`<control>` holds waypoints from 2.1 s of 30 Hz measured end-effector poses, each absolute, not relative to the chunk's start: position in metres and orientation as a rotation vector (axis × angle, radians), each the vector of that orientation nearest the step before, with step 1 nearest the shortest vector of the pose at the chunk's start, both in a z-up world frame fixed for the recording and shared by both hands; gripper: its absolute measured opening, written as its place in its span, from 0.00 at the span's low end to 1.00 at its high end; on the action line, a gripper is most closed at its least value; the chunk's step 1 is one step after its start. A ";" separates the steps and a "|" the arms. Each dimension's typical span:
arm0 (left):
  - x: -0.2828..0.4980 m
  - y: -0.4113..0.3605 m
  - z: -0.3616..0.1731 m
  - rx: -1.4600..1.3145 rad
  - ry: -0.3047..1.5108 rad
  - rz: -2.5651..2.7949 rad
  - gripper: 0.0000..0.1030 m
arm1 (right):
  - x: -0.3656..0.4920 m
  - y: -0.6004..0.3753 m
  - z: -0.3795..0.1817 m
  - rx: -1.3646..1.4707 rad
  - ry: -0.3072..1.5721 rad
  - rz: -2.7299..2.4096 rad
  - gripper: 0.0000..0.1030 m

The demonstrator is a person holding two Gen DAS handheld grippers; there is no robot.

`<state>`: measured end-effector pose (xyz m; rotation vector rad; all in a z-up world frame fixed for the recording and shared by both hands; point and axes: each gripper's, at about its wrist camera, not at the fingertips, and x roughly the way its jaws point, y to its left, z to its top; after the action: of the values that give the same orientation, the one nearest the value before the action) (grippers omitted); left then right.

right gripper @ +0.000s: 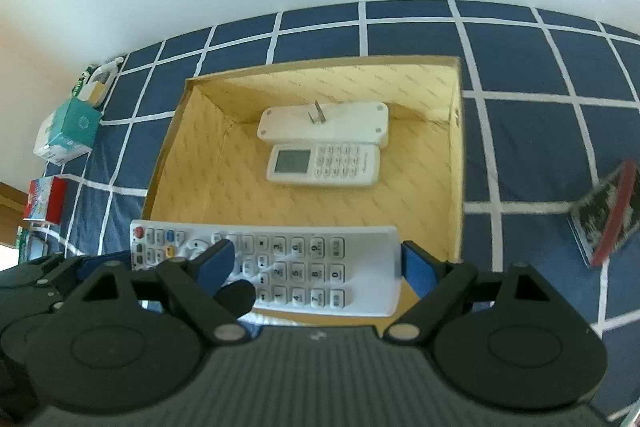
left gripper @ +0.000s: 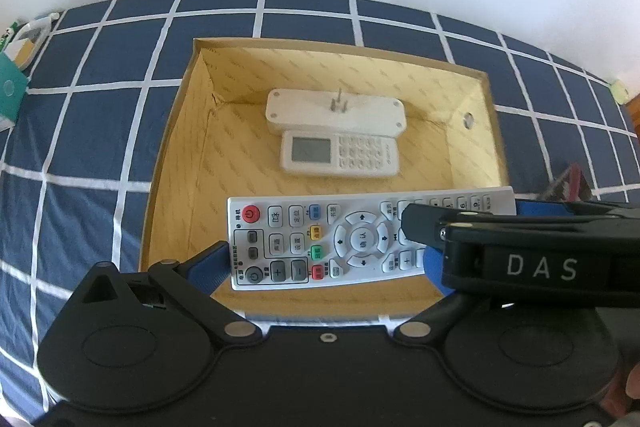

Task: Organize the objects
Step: 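Lower the TV remote into the box and open the right gripper, then move the right gripper out of the box toward the black-and-red case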

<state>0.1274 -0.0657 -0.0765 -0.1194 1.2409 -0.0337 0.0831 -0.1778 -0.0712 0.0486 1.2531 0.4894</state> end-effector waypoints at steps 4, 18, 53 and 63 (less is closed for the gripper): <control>0.156 -0.057 -0.095 -0.117 1.276 -0.043 0.99 | 0.109 -0.165 -0.089 0.051 1.281 0.480 0.86; 0.231 -0.046 -0.161 -0.106 1.374 -0.103 0.99 | 0.180 -0.137 -0.158 0.070 1.376 0.409 0.86; 0.239 -0.035 -0.168 -0.129 1.399 -0.070 0.99 | 0.202 -0.137 -0.184 0.077 1.405 0.357 0.86; 0.201 -0.045 -0.130 -0.144 1.356 -0.053 0.99 | 0.177 -0.146 -0.142 0.070 1.339 0.414 0.86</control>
<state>0.2006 -0.0453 -0.1303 -0.1438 1.3561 -0.0531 0.1772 -0.1462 -0.1420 0.0698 1.3394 0.4145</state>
